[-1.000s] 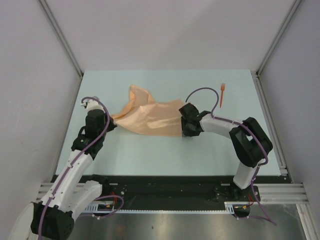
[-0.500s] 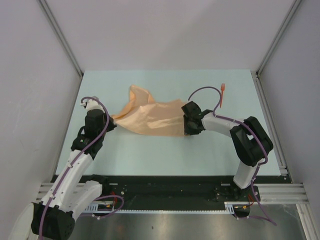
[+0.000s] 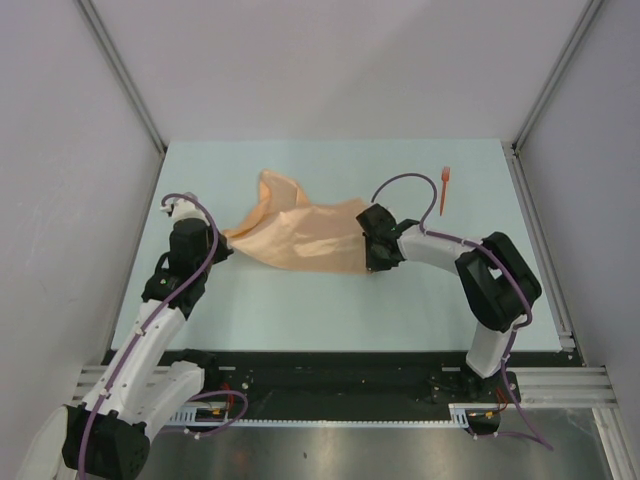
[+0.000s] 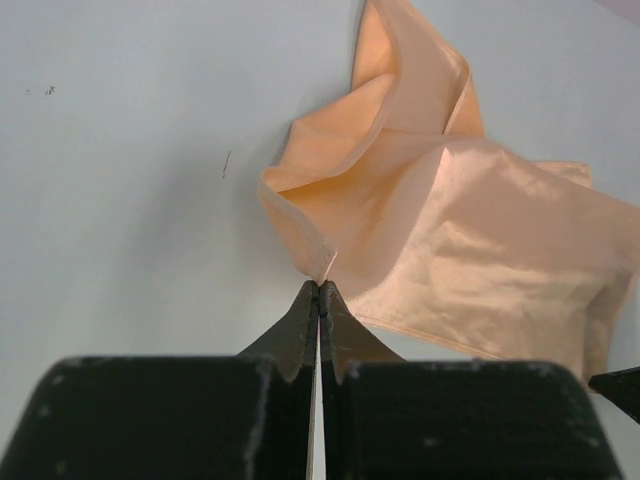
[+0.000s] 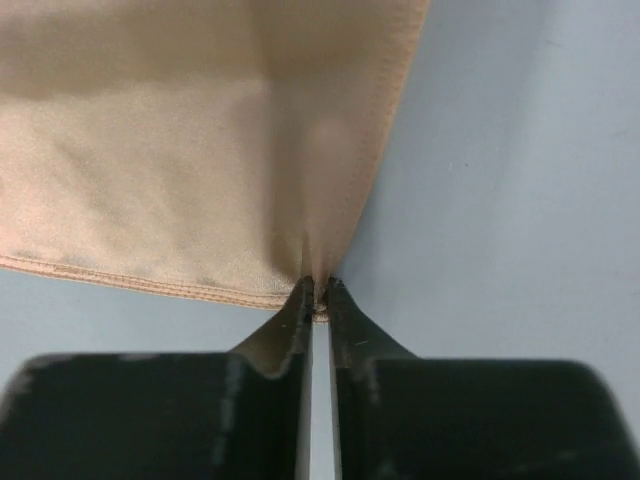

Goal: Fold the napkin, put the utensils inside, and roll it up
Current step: Flatten the napkin out

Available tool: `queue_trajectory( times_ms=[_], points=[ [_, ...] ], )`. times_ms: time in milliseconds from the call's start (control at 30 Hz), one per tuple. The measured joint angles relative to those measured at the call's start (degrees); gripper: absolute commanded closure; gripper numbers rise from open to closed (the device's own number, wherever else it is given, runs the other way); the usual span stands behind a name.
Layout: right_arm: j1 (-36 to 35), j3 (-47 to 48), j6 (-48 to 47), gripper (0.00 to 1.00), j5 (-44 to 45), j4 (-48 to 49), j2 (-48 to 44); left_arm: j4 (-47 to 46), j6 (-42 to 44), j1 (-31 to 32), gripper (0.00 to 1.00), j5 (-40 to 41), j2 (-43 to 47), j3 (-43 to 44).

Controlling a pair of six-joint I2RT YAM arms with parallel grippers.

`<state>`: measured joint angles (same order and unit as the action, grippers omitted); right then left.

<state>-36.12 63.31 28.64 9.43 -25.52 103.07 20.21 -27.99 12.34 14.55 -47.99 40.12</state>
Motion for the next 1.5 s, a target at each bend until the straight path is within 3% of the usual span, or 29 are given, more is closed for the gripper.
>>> queue_trajectory(
  times_ms=[367, 500, 700, 833, 1067, 1167, 1233, 1367, 1500],
  points=[
    [0.2, -0.2, -1.8, 1.00, -1.6, -2.9, -3.3, 1.2, 0.3, -0.1, 1.00, 1.4, 0.0, 2.1],
    [-1.0, 1.3, -4.5, 1.00, 1.7, -6.6, -15.2, 1.4, 2.2, -0.2, 1.00, 3.5, 0.9, 8.4],
    [-7.2, 11.1, -13.1, 1.00, 11.1, -4.8, -34.5, -1.3, 6.5, -0.2, 1.00, 5.6, 7.0, 18.5],
    [-17.9, 16.0, -22.3, 1.00, 19.2, -1.1, -43.8, -3.0, 10.0, -0.2, 1.00, 6.4, 11.4, 26.8],
    [-41.2, 25.0, -40.9, 1.00, 35.1, 6.8, -45.5, -3.1, 14.3, -0.2, 1.00, 6.7, 16.1, 44.2],
    [-53.7, 25.5, -55.6, 1.00, 44.8, 18.2, -43.6, -2.9, 15.4, -0.2, 1.00, 6.8, 17.6, 49.9],
    [-57.0, 26.5, -65.0, 1.00, 49.8, 27.2, -41.6, -3.0, 16.0, -0.2, 1.00, 7.0, 18.3, 52.3],
    [-52.5, 29.2, -67.0, 1.00, 51.0, 27.5, -37.2, -4.6, 16.8, -0.2, 1.00, 8.2, 18.4, 51.0],
    [-34.1, 32.9, -54.9, 1.00, 42.1, 14.4, -35.5, -6.4, 17.7, -0.2, 1.00, 10.0, 15.2, 43.4]
  ],
)
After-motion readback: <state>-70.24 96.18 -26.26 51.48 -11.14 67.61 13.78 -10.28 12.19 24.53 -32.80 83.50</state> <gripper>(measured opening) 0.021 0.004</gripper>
